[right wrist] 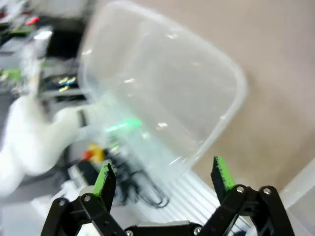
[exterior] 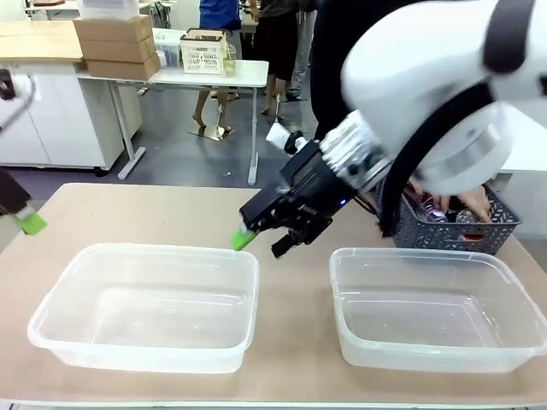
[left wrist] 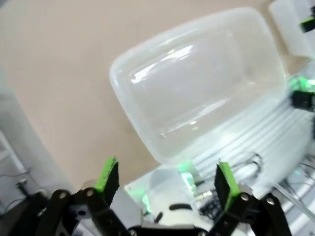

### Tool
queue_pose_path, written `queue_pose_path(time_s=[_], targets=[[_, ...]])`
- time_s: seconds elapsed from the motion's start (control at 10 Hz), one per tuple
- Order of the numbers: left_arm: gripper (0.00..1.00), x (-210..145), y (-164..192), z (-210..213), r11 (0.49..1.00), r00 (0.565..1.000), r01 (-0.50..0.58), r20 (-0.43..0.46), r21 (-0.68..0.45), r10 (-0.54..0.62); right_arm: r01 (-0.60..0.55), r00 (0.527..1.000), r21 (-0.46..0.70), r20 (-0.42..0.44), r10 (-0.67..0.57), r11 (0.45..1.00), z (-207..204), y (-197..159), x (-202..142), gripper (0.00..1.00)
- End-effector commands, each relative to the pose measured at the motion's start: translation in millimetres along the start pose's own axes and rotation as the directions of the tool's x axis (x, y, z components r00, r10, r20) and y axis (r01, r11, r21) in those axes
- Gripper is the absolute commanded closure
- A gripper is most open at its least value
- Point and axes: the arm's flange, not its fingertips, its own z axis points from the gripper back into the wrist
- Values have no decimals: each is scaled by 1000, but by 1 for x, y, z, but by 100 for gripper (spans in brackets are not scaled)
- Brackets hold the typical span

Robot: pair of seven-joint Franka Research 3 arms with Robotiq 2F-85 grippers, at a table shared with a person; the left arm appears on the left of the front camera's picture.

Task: Sort the waste into each basket.
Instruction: Pick up the Organizing box on the left side of the table and lift it.

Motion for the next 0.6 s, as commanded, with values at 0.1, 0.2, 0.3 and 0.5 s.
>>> queue_pose_path(time_s=[0.1,0.2,0.3,0.5], targets=[[0,-41,1,-85,983,981,-158,-103,92,167,110,988,-361,-59,-141,926,-47,35,31,0],[0,-54,-7,-114,974,973,-202,-93,103,212,123,989,-383,-33,-147,915,-47,34,33,0],[0,-69,-17,-153,978,971,-192,-128,79,201,171,983,-451,21,-182,876,-46,25,31,0],[0,14,12,-37,982,977,-168,-121,89,178,109,993,-405,10,-115,908,-50,16,14,0]])
